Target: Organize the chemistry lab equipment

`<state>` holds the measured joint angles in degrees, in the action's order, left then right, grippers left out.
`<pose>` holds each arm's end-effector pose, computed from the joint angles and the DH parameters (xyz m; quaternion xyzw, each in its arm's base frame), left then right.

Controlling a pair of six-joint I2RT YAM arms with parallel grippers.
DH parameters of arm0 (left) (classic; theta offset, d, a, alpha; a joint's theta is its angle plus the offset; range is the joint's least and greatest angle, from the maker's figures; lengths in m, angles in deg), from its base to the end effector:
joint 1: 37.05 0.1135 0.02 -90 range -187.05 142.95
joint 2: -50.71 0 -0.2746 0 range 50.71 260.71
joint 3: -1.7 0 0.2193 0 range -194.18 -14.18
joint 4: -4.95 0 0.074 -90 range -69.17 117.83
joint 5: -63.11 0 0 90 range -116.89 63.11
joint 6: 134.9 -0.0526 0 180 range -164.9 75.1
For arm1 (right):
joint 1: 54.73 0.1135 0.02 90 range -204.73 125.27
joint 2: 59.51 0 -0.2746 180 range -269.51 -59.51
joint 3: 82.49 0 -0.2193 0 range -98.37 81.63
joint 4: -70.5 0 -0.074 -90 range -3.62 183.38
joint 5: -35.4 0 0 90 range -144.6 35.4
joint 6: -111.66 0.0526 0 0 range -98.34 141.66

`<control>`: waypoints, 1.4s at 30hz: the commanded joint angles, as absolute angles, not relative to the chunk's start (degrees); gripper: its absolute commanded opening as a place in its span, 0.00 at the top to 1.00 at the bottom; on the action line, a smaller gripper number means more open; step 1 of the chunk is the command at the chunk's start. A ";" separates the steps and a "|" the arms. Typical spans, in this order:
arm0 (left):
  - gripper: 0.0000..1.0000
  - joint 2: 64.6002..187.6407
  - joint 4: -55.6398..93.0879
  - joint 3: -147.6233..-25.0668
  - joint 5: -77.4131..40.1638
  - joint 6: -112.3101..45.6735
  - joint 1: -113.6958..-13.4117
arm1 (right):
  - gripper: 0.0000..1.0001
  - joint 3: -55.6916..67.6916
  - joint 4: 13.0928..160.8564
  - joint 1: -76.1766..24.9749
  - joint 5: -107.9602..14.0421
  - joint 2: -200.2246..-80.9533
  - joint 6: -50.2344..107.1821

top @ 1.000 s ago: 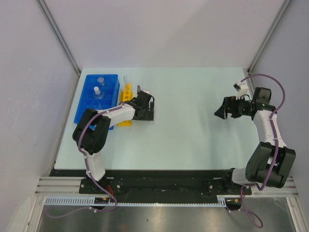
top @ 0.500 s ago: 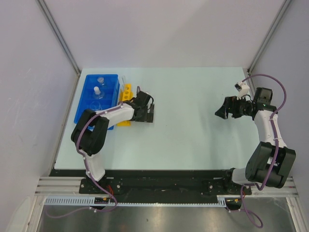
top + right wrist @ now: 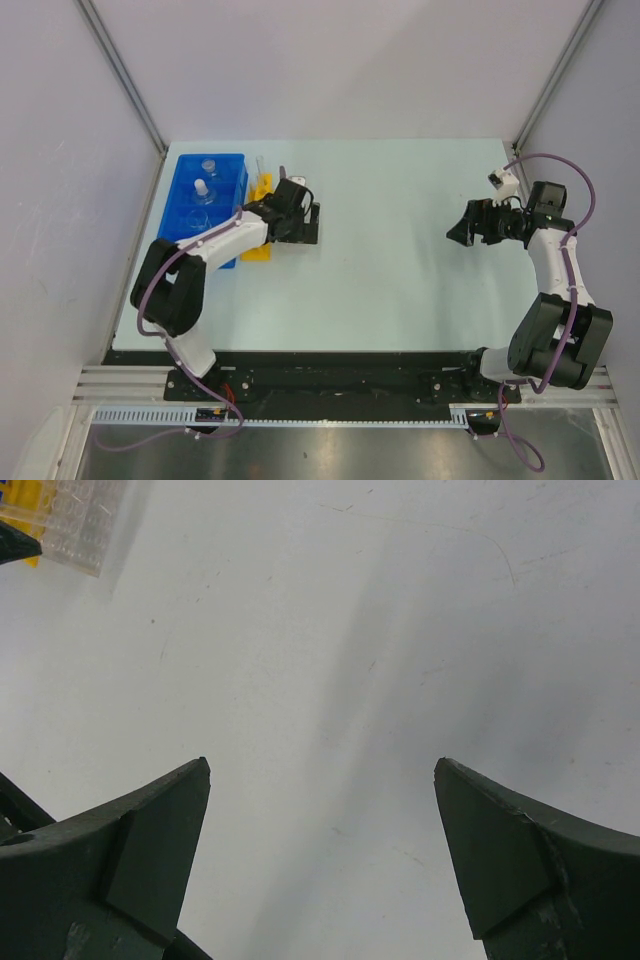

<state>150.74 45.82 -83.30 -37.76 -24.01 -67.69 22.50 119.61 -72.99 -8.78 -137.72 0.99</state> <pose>0.3063 -0.1699 0.2230 0.0532 0.9507 -0.0453 0.3022 0.2497 -0.0427 0.2825 -0.1440 0.8689 0.2482 0.4033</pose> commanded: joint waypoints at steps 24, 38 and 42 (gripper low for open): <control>0.00 90.62 52.46 -76.93 -24.95 -32.77 -57.09 | 0.00 18.02 113.45 -83.29 -19.44 -110.85 8.91; 0.00 80.43 58.79 -78.86 -23.54 -32.86 -57.09 | 0.00 -0.72 123.29 -83.03 -26.92 -113.04 25.61; 0.00 78.32 60.20 -78.95 -23.90 -32.77 -57.09 | 0.00 -0.72 123.20 -83.12 -26.65 -112.68 26.67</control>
<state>79.97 58.43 -77.09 -24.71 -30.83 -57.52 1.01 121.40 -83.07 -25.78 -112.81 23.62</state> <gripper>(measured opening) 0.996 0.994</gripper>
